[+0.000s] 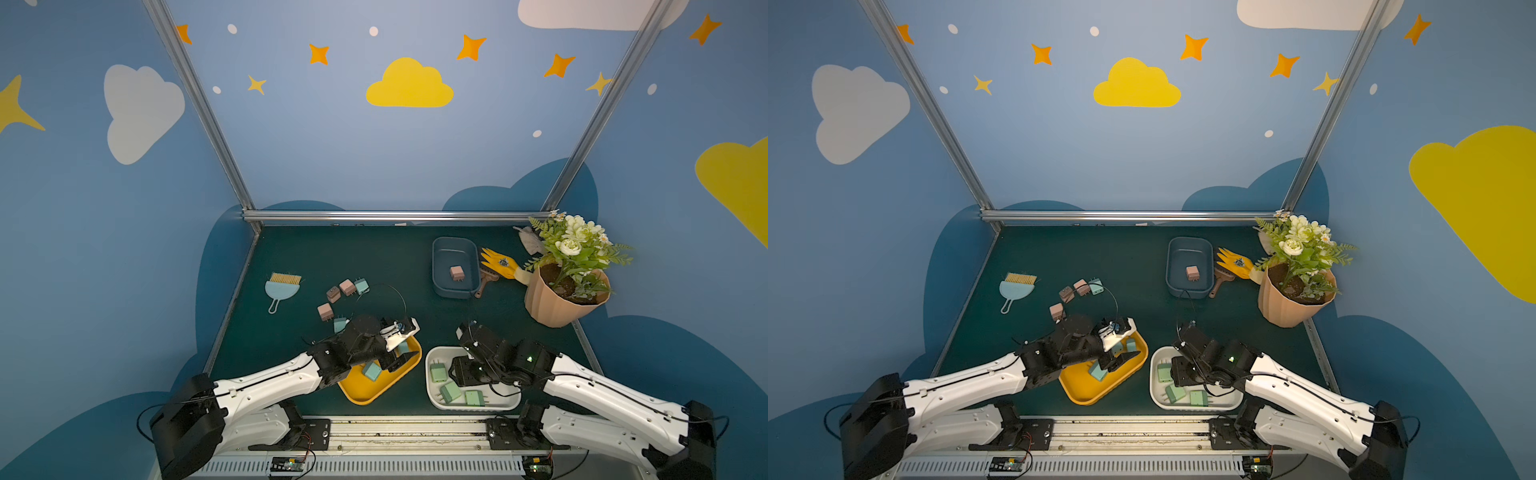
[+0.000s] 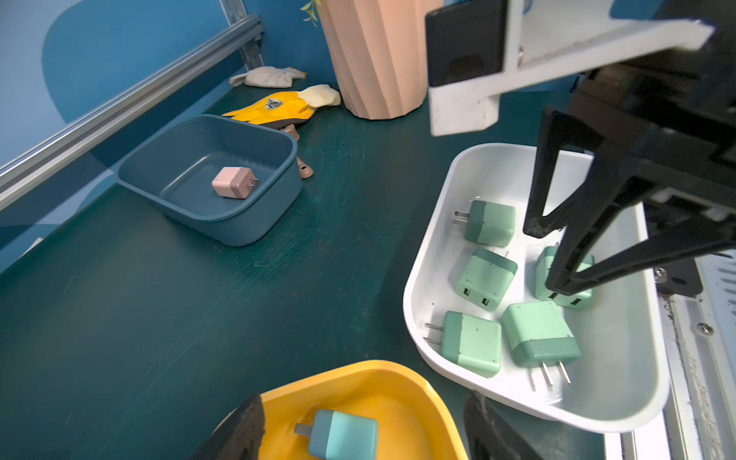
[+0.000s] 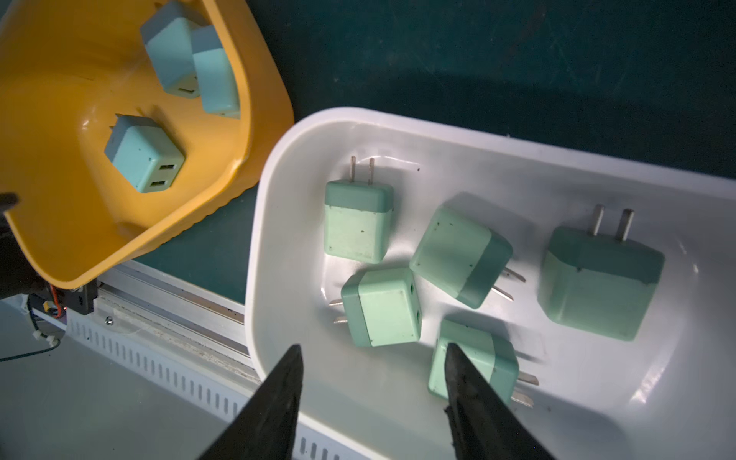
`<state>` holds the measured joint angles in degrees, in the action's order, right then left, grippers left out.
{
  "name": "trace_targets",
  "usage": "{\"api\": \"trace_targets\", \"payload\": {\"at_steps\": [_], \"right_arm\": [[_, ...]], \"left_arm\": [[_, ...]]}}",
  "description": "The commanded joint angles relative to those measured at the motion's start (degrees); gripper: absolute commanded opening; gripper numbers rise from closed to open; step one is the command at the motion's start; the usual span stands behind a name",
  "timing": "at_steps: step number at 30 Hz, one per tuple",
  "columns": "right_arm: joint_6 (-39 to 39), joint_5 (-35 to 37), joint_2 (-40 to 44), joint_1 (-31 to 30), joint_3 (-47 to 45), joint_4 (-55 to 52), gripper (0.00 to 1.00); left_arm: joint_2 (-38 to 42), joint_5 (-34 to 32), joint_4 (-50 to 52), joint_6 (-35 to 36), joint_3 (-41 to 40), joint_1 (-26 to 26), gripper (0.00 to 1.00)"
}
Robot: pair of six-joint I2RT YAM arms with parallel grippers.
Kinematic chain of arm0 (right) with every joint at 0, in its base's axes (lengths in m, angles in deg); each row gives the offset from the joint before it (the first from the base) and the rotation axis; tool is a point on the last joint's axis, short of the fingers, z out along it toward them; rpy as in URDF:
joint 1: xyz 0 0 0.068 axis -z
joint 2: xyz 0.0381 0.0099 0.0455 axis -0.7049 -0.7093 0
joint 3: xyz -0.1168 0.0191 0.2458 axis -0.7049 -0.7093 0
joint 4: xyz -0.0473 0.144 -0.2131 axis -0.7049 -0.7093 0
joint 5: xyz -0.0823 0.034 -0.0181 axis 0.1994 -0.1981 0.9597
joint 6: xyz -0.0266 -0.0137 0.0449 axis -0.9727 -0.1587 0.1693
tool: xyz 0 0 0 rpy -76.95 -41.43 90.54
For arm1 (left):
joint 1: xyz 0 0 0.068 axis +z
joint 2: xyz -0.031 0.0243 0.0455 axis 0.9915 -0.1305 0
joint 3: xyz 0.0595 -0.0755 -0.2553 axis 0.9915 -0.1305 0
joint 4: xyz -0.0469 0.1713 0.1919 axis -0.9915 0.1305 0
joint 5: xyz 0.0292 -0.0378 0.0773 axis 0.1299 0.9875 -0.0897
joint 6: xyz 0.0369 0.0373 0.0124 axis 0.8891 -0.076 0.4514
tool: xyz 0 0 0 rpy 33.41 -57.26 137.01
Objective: Place the plugs by color into the storage box
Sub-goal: Place the plug in the storage box, then pick up the plug from the center of the board.
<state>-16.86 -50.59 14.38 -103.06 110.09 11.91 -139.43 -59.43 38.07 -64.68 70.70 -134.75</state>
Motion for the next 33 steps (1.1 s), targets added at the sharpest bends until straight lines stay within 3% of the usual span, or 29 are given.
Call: {"api": "trace_targets", "payload": {"at_steps": [1,10,15,21,29,33], "right_arm": [[-4.2,0.0,-1.1,-0.5,2.3,4.3,0.57],[-8.8,3.0,-6.8,-0.5,6.5,14.6,0.57],[-17.2,4.8,-9.7,-0.5,9.3,22.6,0.57],[-21.2,11.9,-10.6,0.4,11.8,26.5,0.63],[-17.9,10.1,-12.1,0.7,9.8,35.2,0.65],[-16.2,8.1,-15.0,0.7,10.7,37.1,0.66]], "left_arm": [[2.5,-4.4,1.5,-1.8,-0.5,0.1,0.79],[3.5,-6.9,7.5,-3.3,2.6,2.7,0.83],[2.6,-5.7,12.7,-5.9,5.9,7.8,0.83],[0.3,-1.5,23.1,-8.3,12.3,15.8,0.85],[-3.6,7.0,25.2,-10.6,16.4,23.8,0.78],[-6.5,6.8,26.8,-10.8,18.8,25.6,0.78]]}}
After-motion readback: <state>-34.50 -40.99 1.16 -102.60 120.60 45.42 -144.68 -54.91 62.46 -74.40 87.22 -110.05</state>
